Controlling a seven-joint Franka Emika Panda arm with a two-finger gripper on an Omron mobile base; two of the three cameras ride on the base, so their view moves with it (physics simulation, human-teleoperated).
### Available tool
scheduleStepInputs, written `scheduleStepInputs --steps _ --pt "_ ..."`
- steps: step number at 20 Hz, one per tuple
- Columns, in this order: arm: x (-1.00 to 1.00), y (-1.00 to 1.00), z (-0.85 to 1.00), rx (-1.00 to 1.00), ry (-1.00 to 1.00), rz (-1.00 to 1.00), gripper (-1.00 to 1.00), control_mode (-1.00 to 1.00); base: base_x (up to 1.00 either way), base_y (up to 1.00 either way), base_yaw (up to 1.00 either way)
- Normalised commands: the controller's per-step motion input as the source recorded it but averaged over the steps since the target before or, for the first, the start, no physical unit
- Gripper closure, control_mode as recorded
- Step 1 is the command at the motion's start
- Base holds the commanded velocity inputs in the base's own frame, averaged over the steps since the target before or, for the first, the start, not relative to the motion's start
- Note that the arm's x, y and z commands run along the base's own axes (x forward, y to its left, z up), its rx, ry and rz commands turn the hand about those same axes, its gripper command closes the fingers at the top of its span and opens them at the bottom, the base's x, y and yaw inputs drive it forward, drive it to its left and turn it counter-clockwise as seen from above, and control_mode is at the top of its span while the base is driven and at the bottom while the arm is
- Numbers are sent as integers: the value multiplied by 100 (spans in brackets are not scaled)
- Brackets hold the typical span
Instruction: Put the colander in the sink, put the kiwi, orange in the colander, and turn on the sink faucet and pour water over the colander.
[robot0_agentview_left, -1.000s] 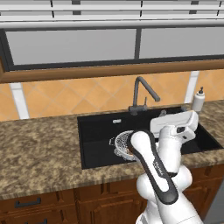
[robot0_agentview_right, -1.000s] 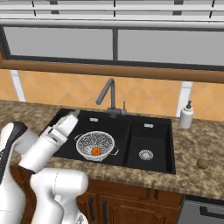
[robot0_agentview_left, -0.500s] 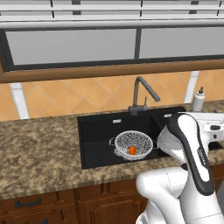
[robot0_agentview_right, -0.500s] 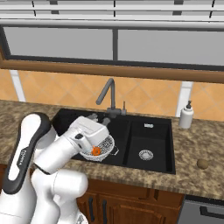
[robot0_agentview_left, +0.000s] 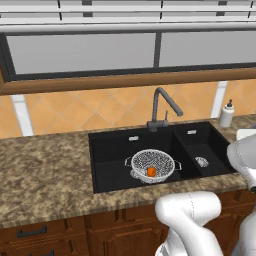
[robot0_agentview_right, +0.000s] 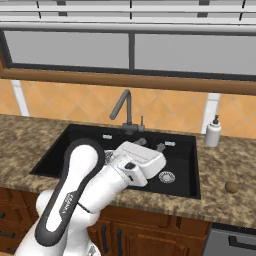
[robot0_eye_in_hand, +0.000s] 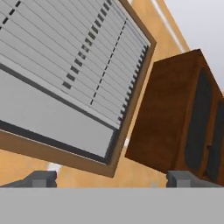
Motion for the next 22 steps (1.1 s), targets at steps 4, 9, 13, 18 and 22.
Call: scheduleStepInputs --steps 4,9,13,18,22 --pt "-2 -100 0 -27 21 0 -100 -100 0 0 0" --pt "0 -100 0 -32 23 0 -100 -100 0 0 0" --pt "0 -100 0 -33 23 0 -100 -100 0 0 0" --pt "-3 -100 -4 -39 22 1 -100 -100 0 0 0" --pt "-25 -100 -15 -44 14 6 -100 -100 0 0 0"
